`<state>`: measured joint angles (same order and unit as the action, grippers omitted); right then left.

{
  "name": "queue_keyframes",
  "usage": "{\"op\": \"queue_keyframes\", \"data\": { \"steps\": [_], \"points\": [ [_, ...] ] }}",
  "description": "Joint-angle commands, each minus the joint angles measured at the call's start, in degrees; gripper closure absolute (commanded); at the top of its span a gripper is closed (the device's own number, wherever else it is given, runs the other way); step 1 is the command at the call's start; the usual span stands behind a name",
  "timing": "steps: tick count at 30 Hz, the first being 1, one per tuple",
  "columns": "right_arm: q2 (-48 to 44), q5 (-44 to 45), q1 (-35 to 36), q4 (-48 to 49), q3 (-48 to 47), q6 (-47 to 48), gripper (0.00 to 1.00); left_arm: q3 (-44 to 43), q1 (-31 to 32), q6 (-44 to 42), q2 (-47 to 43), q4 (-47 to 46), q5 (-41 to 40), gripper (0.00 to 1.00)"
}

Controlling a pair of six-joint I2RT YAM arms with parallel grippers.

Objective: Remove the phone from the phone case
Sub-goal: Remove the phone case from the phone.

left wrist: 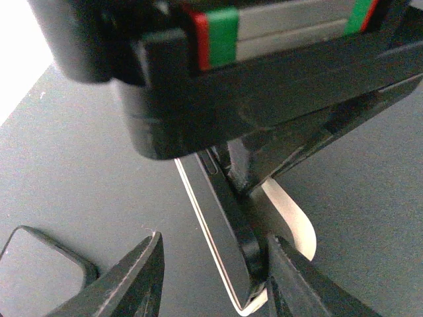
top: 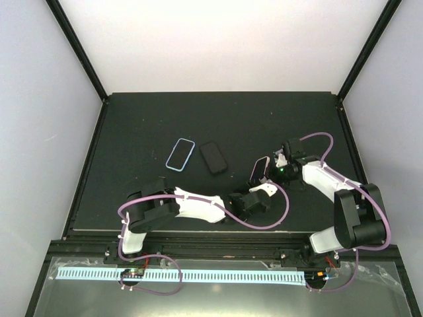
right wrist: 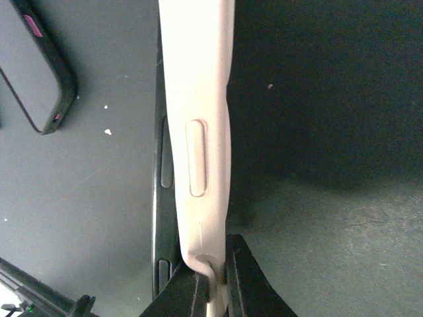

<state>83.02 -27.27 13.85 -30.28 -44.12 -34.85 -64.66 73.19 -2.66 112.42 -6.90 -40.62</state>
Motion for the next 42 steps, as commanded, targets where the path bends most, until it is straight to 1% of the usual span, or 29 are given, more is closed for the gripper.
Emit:
{"op": "queue_keyframes", "data": {
  "steps": [1,6,9,19,23,26,32,37,40,42],
  "points": [
    [-3.13,-4.18,-0.73,1.34,0.89,0.57,0.99,1.55,-1.41,-1.76,0.1,-0.44,-3.97,0.65],
    [-4.14,-4.25,-1.39,1.54,1.31,0.66,0.99,2.16,-1.82,-1.92,-1.58,-0.85,-4.0,0.76],
    [-4.91,-4.55,-1.83,1.53,1.4,0.77,0.99,2.57,-1.82,-1.98,-2.68,-1.59,-5.37,0.83],
    [-7.62,-5.28,-1.94,2.6,2.58,1.57,0.99,7.06,-1.97,-3.32,-9.59,-6.18,-8.15,0.93],
    [-8.88,-7.18,-1.89,4.06,2.97,2.8,0.99,10.0,-2.63,-3.49,-13.32,-8.18,-5.66,0.94],
    [-8.74,-8.04,-1.91,3.35,2.27,4.61,0.99,12.45,-3.38,-4.85,-16.21,-9.4,-0.97,0.95],
    [-10.3,-1.9,-1.89,1.07,0.61,6.73,0.99,15.88,-3.7,-5.47,-22.72,-11.16,0.12,0.98],
    [-11.37,2.36,-1.89,-0.7,-1.24,8.53,0.99,15.54,-4.77,-0.79,-26.43,-8.49,-0.55,0.98],
    [-12.18,4.57,-1.89,-2.12,-2.42,8.56,0.99,15.39,-5.35,3.33,-28.51,-6.62,-2.2,0.98],
    [-12.94,6.24,-1.89,-2.61,-2.6,8.52,0.99,14.89,-5.48,7.28,-29.87,-4.35,-4.96,0.98]
  ]
}}
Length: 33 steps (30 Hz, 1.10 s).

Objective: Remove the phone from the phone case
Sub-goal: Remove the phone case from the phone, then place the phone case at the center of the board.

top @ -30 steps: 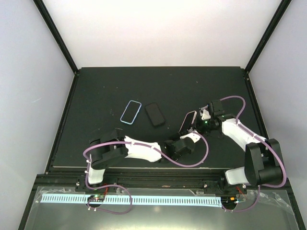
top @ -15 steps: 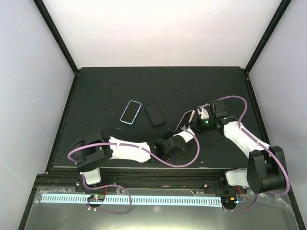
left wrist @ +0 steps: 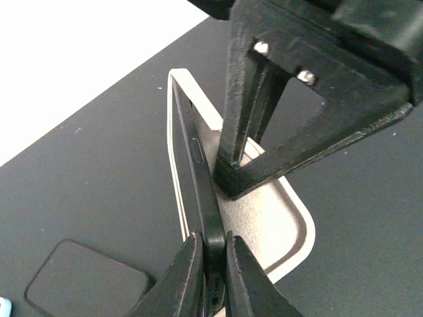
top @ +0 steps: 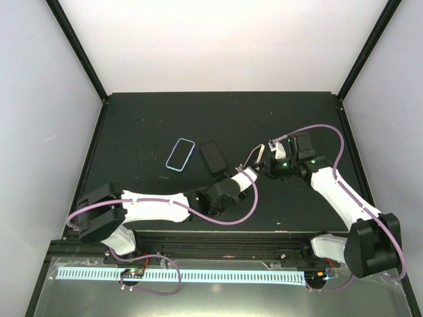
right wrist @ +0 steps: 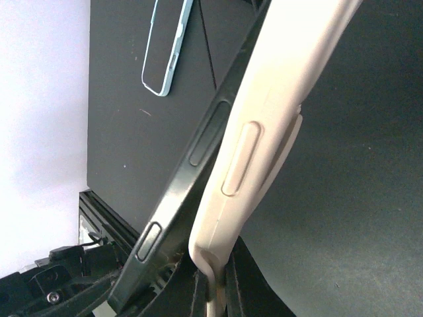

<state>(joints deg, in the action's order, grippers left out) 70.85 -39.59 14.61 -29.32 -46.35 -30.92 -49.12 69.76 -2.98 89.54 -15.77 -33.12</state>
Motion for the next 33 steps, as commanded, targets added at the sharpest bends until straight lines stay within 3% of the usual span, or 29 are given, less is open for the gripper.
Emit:
{"op": "queue_keyframes", "data": {
  "steps": [1,9,15,23,33],
  "points": [
    [-1.13,19.42,-2.66,-3.82,-0.4,4.96,0.99,-0.89,-2.22,9.46,-7.72,5.51,-12.94,0.99],
    [-2.84,17.84,-2.59,-2.59,-1.03,10.98,0.99,0.84,-2.5,17.06,-13.38,5.34,-11.14,0.98],
    [4.12,28.08,-3.24,-7.93,-10.43,20.4,0.99,2.81,-2.78,18.15,-18.77,3.99,-10.04,0.98],
    [13.92,30.13,-14.0,-13.29,-21.69,45.47,0.99,10.71,-1.86,19.83,-29.22,11.85,-7.76,0.98],
    [34.11,25.61,-24.33,-28.27,-40.59,54.98,0.99,13.18,1.11,23.31,-34.51,20.67,-4.26,0.98]
  ]
}}
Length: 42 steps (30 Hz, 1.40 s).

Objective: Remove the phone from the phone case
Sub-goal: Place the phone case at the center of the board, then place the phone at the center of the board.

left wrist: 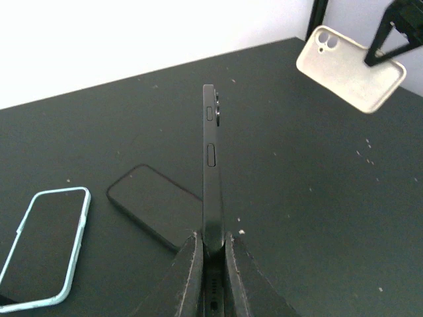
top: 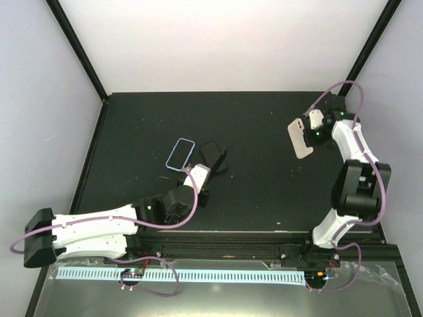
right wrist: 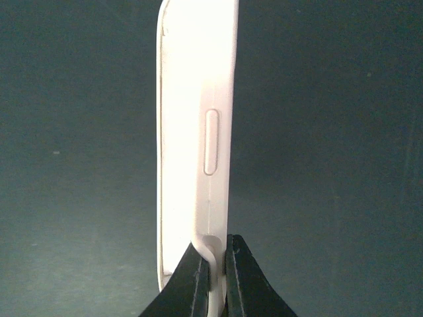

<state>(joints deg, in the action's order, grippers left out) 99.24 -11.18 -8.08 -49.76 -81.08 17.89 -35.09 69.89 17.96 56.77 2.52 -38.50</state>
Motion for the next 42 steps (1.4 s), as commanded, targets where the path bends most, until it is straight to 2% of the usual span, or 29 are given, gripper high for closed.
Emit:
{"op": "queue_keyframes", "data": {
  "steps": [1,12,13,17,19,21,25,31,36,38,39,42],
  "points": [
    [7.38,-3.26,-2.84,-8.24,-6.73,6.6,0.99,-0.86,1.08,2.61,-1.68,3.29,1.03,0.99],
    [22.31,-2.77,-7.74,-6.53,-14.54,2.21,0.98,-1.92,1.91,2.77,-0.13,5.62,-1.22,0.98],
    [23.16,-3.17,-7.89,-6.5,-15.1,1.97,0.93,-2.18,1.99,2.78,0.22,5.77,-1.45,0.98],
    [23.16,-5.3,-8.32,-5.86,-14.68,1.36,0.58,-3.19,2.07,1.18,3.51,4.63,-2.91,0.98],
    [20.46,-6.92,-8.67,-5.43,-12.88,1.48,0.51,-4.48,2.01,-1.21,7.05,3.2,-5.23,0.98],
    [16.25,-7.23,-8.87,-4.51,-10.16,1.73,0.48,-7.91,1.94,-3.23,11.91,4.37,-8.11,0.98],
    [3.3,-10.2,-8.89,-2.77,-1.11,2.27,0.46,-16.88,1.7,-8.57,24.35,8.18,-13.21,0.98],
    [-18.33,-23.62,-8.87,-2.2,11.46,-1.33,0.44,-28.77,1.37,-20.72,38.78,6.58,-17.94,0.98],
    [-30.18,-17.28,-9.14,11.09,21.32,-11.29,0.42,-42.2,1.13,-26.42,51.96,11.94,-23.6,0.98],
    [-32.65,-19.92,-9.66,16.03,25.52,-14.86,0.42,-46.74,1.12,-27.14,56.64,15.09,-24.88,0.99],
    [-33.47,-21.17,-9.75,16.53,26.33,-15.17,0.42,-48.75,1.13,-26.99,58.42,16.53,-25.23,0.98],
    [-35.22,-16.92,-9.81,16.45,26.19,-13.76,0.42,-52.82,1.13,-27.01,63.6,19.28,-25.01,0.99]
  ]
}}
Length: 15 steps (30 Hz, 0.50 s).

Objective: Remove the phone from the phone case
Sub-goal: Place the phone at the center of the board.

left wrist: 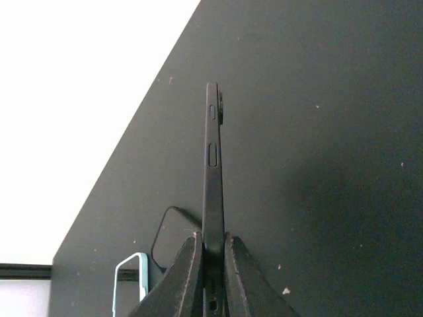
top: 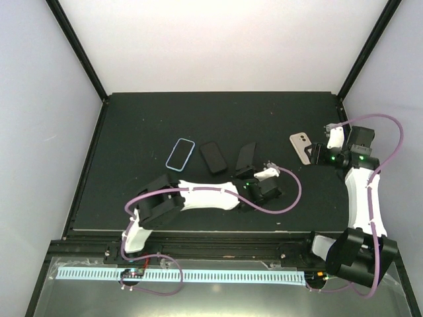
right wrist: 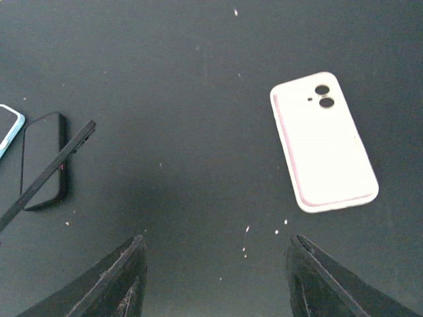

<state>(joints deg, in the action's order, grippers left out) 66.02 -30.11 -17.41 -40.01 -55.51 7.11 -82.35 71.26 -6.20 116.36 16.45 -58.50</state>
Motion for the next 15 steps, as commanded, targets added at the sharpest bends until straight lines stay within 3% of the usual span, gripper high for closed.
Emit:
{"op": "queue_keyframes", "data": {
  "steps": [1,9,15],
  "points": [
    [-2.5,2.49,-0.47,7.68,1.78,-2.88,0.42,-6.56,-0.25,-3.0,5.26,5.6,-4.58,0.99],
    [-3.2,-1.29,-1.39,8.4,5.39,-2.64,0.42,-16.32,0.01,0.56,15.08,12.63,-1.29,0.97],
    [-2.89,-0.81,-1.4,8.5,5.28,-2.28,0.42,-19.25,0.1,3.42,18.51,15.69,2.9,0.86]
  ]
}}
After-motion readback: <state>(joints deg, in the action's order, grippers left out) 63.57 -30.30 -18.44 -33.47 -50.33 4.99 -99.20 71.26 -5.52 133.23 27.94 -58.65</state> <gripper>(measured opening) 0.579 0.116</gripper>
